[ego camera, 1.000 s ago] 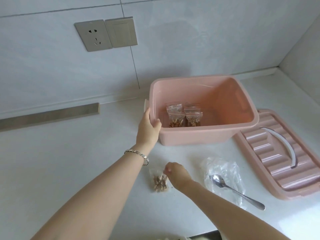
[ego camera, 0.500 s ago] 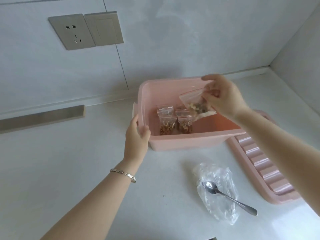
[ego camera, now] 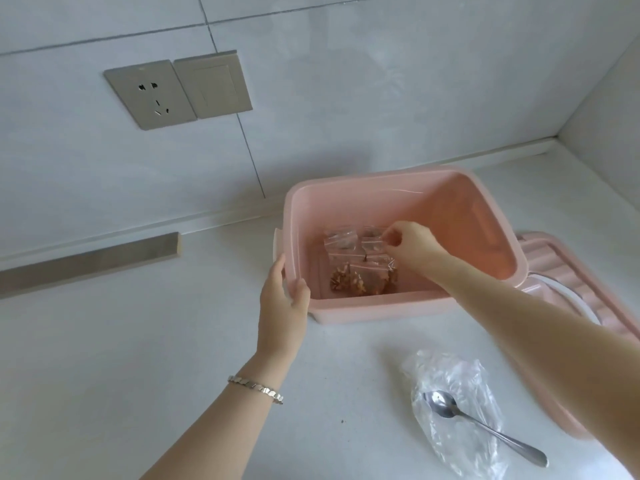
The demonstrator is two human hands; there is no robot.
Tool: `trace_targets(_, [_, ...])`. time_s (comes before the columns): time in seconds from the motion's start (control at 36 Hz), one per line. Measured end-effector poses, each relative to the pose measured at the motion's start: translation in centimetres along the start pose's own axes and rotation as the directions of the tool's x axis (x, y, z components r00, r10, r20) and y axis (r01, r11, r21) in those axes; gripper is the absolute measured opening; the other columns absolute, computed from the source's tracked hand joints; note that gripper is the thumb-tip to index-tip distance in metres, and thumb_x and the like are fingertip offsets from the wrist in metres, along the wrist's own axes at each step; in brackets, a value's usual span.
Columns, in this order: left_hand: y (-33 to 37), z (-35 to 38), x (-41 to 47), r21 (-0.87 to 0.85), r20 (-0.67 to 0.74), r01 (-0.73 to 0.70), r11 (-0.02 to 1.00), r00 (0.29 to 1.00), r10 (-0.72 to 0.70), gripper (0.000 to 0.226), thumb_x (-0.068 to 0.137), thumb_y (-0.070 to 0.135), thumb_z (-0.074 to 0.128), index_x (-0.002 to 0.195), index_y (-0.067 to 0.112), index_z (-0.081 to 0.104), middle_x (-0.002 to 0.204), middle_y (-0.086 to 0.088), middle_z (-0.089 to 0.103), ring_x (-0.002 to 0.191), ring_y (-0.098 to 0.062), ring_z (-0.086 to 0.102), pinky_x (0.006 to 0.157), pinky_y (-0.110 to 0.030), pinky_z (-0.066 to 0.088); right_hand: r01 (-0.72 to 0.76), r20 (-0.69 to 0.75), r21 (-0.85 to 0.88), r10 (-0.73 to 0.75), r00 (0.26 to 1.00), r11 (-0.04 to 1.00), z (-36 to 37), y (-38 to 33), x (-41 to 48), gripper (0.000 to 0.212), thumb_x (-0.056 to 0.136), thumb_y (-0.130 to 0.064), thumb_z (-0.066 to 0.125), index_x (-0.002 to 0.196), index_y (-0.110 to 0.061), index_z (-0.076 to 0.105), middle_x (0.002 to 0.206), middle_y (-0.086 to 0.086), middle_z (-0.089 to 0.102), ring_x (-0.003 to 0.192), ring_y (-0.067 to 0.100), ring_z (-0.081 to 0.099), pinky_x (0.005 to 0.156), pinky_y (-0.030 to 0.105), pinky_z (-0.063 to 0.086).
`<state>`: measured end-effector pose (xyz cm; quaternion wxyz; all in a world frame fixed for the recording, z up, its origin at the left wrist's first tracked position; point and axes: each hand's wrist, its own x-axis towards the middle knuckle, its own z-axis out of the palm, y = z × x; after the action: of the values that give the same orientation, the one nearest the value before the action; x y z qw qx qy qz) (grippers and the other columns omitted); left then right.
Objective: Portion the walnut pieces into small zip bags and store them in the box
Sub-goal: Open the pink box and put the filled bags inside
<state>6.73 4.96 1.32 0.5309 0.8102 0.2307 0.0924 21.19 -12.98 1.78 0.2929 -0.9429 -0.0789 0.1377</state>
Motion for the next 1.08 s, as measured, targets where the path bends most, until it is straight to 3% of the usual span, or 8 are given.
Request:
trace_targets(0.11, [-0.1, 0.4, 0.0, 0.012, -0.009, -0.024, 1.0, 1.0, 0.024, 0.051, 0.095, 0.013, 0.041, 0.144, 0.018, 0.026, 0.145, 0.0, 0.036, 0.132, -0.015, 0.037, 0.11, -0.035, 0.03, 0.237, -0.501, 0.124, -0.146, 0.853, 0.963, -3.4, 2.2, -5.5, 0.017, 0.083, -0.001, 0.058, 0.096, -0.008, 0.066, 0.089, 0.001, 0.061, 0.076, 0.015, 0.056, 0.072, 0.012, 0.038])
trace_targets(0.19, [0.0, 1.2, 0.1, 0.022, -0.045, -0.031, 0.999, 0.998, 0.032, 0.05, 0.095, 0.007, 0.036, 0.144, 0.014, 0.024, 0.145, -0.005, 0.037, 0.131, -0.02, 0.037, 0.109, -0.036, 0.03, 0.17, -0.712, 0.162, -0.004, 0.702, 0.972, -5.0, 6.5, -10.0, 0.018, 0.085, 0.0, 0.054, 0.1, -0.006, 0.062, 0.089, 0.002, 0.057, 0.072, 0.016, 0.052, 0.064, 0.019, 0.04])
trace_targets(0.28, [0.5, 2.2, 0.0, 0.034, -0.105, -0.021, 0.999, 0.994, 0.024, 0.049, 0.096, 0.005, 0.03, 0.144, 0.012, 0.023, 0.147, -0.007, 0.034, 0.133, -0.022, 0.033, 0.109, -0.032, 0.028, -0.163, -0.613, 0.22, 0.266, 0.744, 0.962, -4.7, 12.5, -12.9, 0.014, 0.087, -0.008, 0.053, 0.096, -0.008, 0.064, 0.087, 0.005, 0.063, 0.075, 0.022, 0.056, 0.065, 0.029, 0.041])
trace_targets(0.42, [0.6, 2.6, 0.0, 0.059, -0.148, -0.029, 0.998, 0.988, 0.037, 0.049, 0.096, 0.005, 0.027, 0.144, 0.011, 0.023, 0.147, -0.01, 0.034, 0.133, -0.025, 0.034, 0.109, -0.034, 0.027, -0.522, -0.205, -0.113, 0.494, 0.845, 0.846, -1.2, 19.6, -15.8, 0.02, 0.087, -0.034, 0.057, 0.082, -0.015, 0.062, 0.093, 0.007, 0.064, 0.088, 0.03, 0.06, 0.066, 0.032, 0.046])
trace_targets(0.56, [0.5, 2.6, 0.0, 0.107, -0.128, -0.029, 0.994, 0.991, 0.043, 0.048, 0.097, 0.007, 0.026, 0.145, 0.008, 0.019, 0.148, -0.012, 0.031, 0.135, -0.027, 0.031, 0.111, -0.038, 0.026, -0.498, -0.117, -0.378, 0.494, 0.862, 0.78, 0.9, 19.8, -15.6, 0.036, 0.087, -0.026, 0.055, 0.121, -0.015, 0.05, 0.121, 0.006, 0.048, 0.115, 0.026, 0.049, 0.084, 0.036, 0.045])
trace_targets(0.78, [0.7, 2.2, 0.1, 0.14, -0.098, -0.003, 0.99, 0.995, 0.017, 0.048, 0.098, 0.009, 0.026, 0.145, 0.008, 0.018, 0.147, -0.014, 0.033, 0.133, -0.03, 0.033, 0.109, -0.042, 0.028, -0.52, -0.155, -0.329, 0.498, 0.853, 0.789, -0.8, 19.6, -14.6, 0.013, 0.085, -0.023, 0.056, 0.081, -0.013, 0.05, 0.093, 0.008, 0.063, 0.087, 0.03, 0.061, 0.061, 0.027, 0.04])
trace_targets(0.94, [0.6, 2.0, 0.4, 0.166, -0.076, -0.002, 0.986, 0.997, 0.015, 0.049, 0.096, 0.006, 0.029, 0.144, 0.006, 0.019, 0.142, -0.018, 0.038, 0.128, -0.033, 0.038, 0.106, -0.044, 0.032, -0.467, -0.293, -0.058, 0.432, 0.853, 0.882, -5.1, 18.2, -15.2, 0.017, 0.079, -0.025, 0.062, 0.076, -0.008, 0.063, 0.068, 0.007, 0.058, 0.06, 0.023, 0.052, 0.046, 0.026, 0.03])
trace_targets(1.08, [0.6, 1.9, 0.3, 0.166, -0.072, 0.008, 0.986, 0.997, 0.004, 0.049, 0.096, 0.007, 0.029, 0.144, 0.007, 0.019, 0.143, -0.017, 0.037, 0.128, -0.033, 0.038, 0.105, -0.044, 0.033, -0.323, -0.423, -0.049, 0.273, 0.864, 0.945, -9.0, 14.8, -16.1, 0.015, 0.077, -0.029, 0.067, 0.075, -0.014, 0.065, 0.069, 0.006, 0.065, 0.064, 0.028, 0.056, 0.049, 0.03, 0.035])
